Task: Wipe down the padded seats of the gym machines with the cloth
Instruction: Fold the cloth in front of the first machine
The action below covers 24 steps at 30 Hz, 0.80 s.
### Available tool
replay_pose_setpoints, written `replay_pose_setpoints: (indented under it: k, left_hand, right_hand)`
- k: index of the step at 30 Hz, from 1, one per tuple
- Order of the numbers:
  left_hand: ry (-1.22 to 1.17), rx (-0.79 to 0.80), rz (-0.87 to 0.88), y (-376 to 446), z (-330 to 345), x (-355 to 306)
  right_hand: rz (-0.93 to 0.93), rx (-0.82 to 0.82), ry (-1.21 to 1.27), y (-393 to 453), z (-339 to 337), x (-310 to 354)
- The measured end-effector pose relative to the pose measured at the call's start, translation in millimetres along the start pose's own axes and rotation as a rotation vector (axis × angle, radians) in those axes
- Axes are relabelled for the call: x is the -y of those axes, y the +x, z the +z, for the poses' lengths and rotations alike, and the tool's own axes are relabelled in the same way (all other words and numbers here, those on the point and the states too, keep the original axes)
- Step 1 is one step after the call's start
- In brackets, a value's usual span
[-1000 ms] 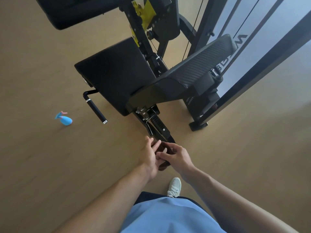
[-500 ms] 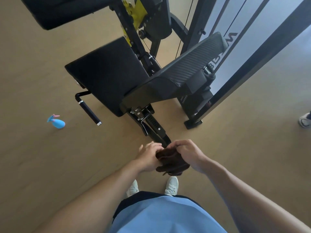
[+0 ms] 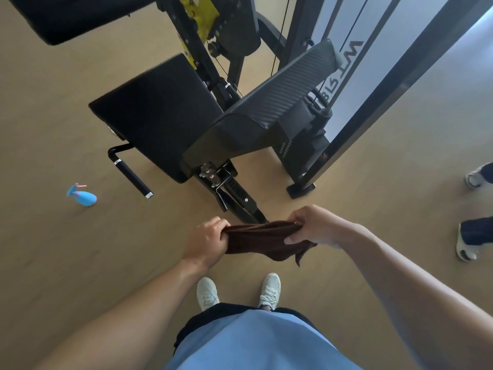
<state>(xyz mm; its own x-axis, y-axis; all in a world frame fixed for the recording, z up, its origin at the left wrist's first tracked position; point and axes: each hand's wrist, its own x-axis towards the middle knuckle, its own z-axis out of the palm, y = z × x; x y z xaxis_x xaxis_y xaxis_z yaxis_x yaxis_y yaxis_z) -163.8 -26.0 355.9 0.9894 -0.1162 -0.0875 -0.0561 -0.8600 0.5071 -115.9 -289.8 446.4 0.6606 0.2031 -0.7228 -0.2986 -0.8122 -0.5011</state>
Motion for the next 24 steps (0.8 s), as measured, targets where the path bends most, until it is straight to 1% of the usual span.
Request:
replay_pose_setpoints:
  k: [2, 5, 9, 12, 13, 15, 16, 17, 18, 20, 21, 22, 24]
  left_hand:
    - [0.001, -0.004, -0.017, 0, -4, 2]
    - [0.009, -0.02, -0.002, 0, -8, 3]
    - [0.059, 0.048, -0.023, 4, -9, 5]
    - [0.127, 0.176, 0.005, 6, -12, 0]
    - [0.149, 0.249, -0.024, 7, -16, -5]
    - [0.155, 0.409, -0.146, 10, -21, -13]
    - [0.092, 0.479, -0.234, 11, -21, -16]
    - [-0.057, 0.529, -0.341, 13, -20, -18]
    - [-0.274, 0.552, -0.466, 14, -19, -21]
    - [-0.675, 0.52, -0.717, 15, -15, -32]
    - [-0.808, 0.481, -0.8, 16, -14, -39]
    - [-0.897, 0.446, -0.848, 16, -12, -46]
    - [-0.998, 0.404, -0.89, 16, -6, -59]
  right_hand:
    - [0.039, -0.057, -0.036, 2, -4, -4]
    - [0.061, -0.099, -0.09, 6, -4, -10]
    - [0.064, -0.096, -0.217, 12, -4, -18]
    - [0.022, -0.181, -0.345, 16, 4, -20]
    - [0.011, -0.231, -0.344, 19, 7, -21]
    - [0.013, -0.319, -0.277, 25, 11, -24]
    - [0.027, -0.351, -0.222, 28, 13, -27]
    - [0.05, -0.385, -0.161, 30, 15, -30]
    - [0.08, -0.424, -0.096, 32, 19, -32]
    - [0.141, -0.465, 0.053, 34, 32, -34]
    - [0.157, -0.453, 0.136, 35, 40, -32]
    - [0.162, -0.426, 0.2, 35, 49, -29]
    - [0.154, -0.375, 0.273, 34, 66, -18]
